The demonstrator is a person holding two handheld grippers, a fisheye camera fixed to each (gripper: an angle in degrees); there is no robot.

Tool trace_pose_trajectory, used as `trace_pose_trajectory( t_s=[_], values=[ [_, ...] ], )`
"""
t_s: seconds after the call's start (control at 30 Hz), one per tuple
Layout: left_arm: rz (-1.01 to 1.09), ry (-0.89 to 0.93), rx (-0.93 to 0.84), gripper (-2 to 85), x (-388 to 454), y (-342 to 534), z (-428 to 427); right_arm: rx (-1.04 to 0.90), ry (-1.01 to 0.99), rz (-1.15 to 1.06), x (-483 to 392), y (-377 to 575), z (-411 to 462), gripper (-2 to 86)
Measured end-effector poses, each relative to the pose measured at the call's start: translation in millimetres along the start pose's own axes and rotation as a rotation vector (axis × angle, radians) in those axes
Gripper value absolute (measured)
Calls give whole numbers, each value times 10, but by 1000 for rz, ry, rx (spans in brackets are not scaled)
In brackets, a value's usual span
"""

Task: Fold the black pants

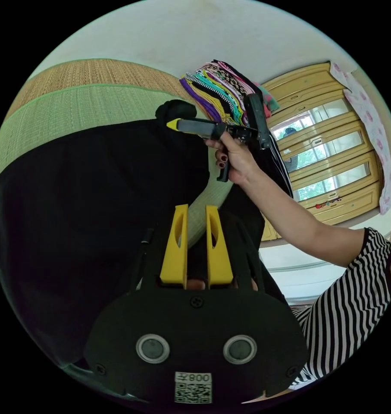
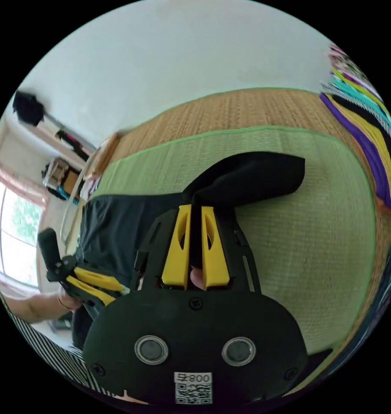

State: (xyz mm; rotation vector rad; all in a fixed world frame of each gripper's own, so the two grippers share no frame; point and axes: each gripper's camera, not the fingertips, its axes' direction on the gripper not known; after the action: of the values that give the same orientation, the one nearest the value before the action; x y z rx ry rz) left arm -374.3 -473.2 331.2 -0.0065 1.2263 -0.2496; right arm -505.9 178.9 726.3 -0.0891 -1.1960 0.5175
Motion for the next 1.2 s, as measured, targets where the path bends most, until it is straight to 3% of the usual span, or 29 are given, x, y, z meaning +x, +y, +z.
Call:
trace_pose_trajectory(
  t_s=[0.23,0.53,0.63,0.8,0.9,1.2],
  values=[
    [14,5,20,73,-41,-412,92,148,109,24,-252,324,-331,66],
    [13,61,8,73,-16,-803,266,36,99,116,-331,117,134,74],
    [10,39,38,72,-29,-895,190,61,161,25,-717,24,134,41],
    [-34,-19,203,76,-116,-1062,-123,-13,378,-430,-2091,98,572,15],
    [-29,-65,231,83,-155,-1259,-257,-58,424,-568,-2485,315,919,7],
    [170,-213,39,97,-46,-2184,-29,-51,250,-457,-2232,433,916,5]
  ],
)
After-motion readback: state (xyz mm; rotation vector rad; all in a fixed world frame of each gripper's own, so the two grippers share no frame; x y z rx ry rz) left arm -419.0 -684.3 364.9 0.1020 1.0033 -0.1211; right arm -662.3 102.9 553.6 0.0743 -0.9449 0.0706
